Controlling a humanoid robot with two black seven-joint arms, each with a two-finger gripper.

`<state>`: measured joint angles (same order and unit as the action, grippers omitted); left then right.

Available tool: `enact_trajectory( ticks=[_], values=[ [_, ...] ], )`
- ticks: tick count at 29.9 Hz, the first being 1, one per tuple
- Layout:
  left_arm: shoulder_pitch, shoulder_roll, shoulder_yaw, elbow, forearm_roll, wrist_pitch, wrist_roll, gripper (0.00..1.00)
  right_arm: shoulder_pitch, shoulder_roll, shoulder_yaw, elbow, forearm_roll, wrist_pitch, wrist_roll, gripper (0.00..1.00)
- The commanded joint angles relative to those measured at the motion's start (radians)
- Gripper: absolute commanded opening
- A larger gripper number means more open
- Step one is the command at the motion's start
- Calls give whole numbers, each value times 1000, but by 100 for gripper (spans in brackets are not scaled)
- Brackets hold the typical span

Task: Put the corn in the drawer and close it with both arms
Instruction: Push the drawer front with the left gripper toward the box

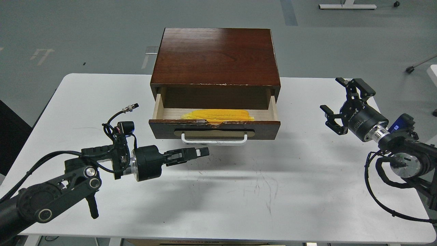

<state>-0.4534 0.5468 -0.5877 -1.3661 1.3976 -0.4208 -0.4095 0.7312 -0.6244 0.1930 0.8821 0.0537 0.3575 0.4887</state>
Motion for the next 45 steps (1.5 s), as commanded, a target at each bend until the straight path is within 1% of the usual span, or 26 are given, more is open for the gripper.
enact_trajectory(
  ticks=[1, 9, 14, 34, 45],
  values=[
    [-7, 1, -3, 1, -2, -3, -2, 0, 0, 0, 2, 0, 0, 0, 0, 100],
    [-8, 1, -3, 1, -15, -4, -3, 0, -3, 0, 0, 0, 0, 0, 0, 100],
    [-7, 9, -1, -7, -15, -44, -5, 0, -3, 0, 0, 1, 0, 0, 0, 100],
    [-16, 4, -18, 4, -14, -46, -5, 0, -7, 0, 2, 3, 0, 0, 0, 100],
    [-42, -4, -37, 76, -15, -49, -5, 0, -10, 0, 6, 5, 2, 0, 0, 100]
  ],
)
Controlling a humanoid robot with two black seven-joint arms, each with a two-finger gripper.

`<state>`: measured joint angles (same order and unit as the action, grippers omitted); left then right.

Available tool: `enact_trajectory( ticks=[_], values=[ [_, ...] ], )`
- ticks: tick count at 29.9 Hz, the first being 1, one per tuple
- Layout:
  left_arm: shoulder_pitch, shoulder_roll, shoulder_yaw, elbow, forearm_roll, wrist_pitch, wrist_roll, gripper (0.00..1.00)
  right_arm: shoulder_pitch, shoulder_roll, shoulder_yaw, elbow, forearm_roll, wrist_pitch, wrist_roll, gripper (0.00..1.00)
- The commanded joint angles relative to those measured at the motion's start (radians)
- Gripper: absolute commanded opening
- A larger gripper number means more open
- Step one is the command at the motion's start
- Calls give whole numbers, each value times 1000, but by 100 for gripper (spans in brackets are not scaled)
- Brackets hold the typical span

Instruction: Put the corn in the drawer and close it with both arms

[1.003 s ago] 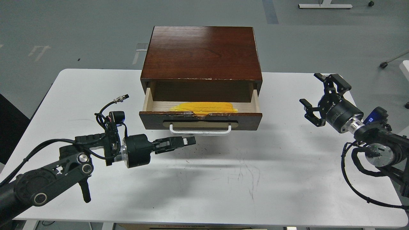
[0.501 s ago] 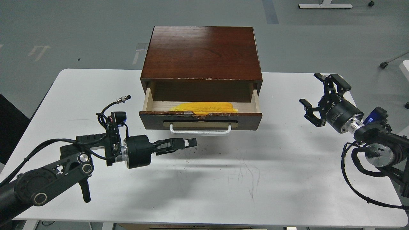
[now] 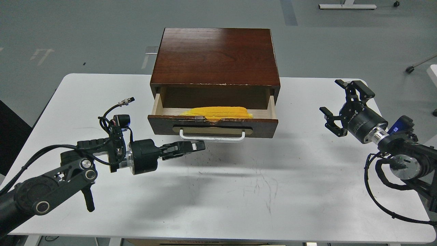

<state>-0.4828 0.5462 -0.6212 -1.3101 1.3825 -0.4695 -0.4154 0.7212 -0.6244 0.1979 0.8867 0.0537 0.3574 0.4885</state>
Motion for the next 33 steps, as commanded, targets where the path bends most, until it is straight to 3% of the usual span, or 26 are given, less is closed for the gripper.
enact_trajectory(
  ticks=[1, 33],
  values=[
    [-23, -11, -3, 29, 0, 0, 1, 0, -2, 0, 2, 0, 2, 0, 0, 100],
    [-212, -124, 14, 333, -60, -19, -6, 0, -31, -23, 5, 8, 2, -1, 0, 100]
  ],
)
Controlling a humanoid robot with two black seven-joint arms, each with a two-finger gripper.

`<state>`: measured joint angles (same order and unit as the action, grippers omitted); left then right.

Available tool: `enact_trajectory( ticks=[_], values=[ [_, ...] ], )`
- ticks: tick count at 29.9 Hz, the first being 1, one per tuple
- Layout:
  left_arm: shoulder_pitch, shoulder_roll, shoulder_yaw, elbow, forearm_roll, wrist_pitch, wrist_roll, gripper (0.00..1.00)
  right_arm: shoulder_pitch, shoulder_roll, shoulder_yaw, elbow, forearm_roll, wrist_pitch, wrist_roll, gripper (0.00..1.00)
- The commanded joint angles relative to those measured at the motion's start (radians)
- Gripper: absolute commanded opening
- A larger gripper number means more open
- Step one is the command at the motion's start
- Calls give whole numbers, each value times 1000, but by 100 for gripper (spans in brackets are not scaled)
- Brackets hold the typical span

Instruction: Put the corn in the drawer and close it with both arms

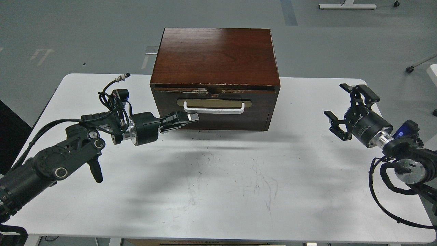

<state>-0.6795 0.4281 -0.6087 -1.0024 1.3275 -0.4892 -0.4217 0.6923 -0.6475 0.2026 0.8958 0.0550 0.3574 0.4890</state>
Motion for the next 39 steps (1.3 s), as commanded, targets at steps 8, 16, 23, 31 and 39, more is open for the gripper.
enact_trajectory(
  ticks=[8, 16, 23, 31, 39],
  values=[
    [-22, -6, 4, 31, -14, 0, 0, 0, -7, -7, 3, 2, 0, 0, 0, 100],
    [18, 46, 4, -61, -22, 0, -22, 0, -7, -20, 4, 12, 0, -2, 0, 100],
    [87, 179, -11, -220, -169, 0, -67, 22, -7, -20, 9, 14, 0, -3, 0, 100],
    [158, 345, -26, -233, -697, 0, -67, 100, -7, -9, 52, 3, 0, -14, 0, 100],
    [225, 359, -28, -39, -1019, 0, -67, 100, -7, 61, 78, -14, 0, -26, 0, 100]
  ],
)
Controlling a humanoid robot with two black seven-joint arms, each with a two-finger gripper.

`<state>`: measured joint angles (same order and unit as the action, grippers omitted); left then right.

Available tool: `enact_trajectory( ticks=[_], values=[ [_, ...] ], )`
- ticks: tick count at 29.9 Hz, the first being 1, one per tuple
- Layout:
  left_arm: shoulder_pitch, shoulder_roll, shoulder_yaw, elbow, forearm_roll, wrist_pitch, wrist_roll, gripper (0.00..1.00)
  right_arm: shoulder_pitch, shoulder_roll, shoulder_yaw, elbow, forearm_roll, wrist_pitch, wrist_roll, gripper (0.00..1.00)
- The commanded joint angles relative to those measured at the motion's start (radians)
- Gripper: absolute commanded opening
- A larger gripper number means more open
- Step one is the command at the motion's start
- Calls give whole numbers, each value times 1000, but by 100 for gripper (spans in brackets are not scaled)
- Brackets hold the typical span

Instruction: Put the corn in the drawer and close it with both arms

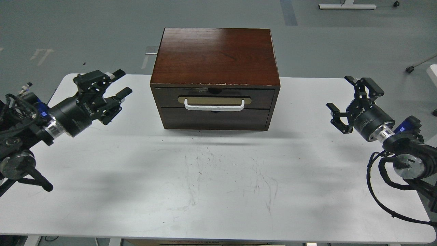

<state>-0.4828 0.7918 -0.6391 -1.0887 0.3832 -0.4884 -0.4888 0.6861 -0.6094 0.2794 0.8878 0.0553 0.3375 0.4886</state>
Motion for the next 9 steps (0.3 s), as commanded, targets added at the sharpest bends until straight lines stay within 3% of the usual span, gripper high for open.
enact_trajectory(
  ticks=[1, 9],
  values=[
    [52, -6, 3, 58, -99, 0, 0, 100, 0, 31, 3, -6, 1, -9, 0, 100],
    [153, -48, 4, 73, -107, 0, 0, 100, -17, 40, 18, -7, 4, -9, 0, 100]
  ],
)
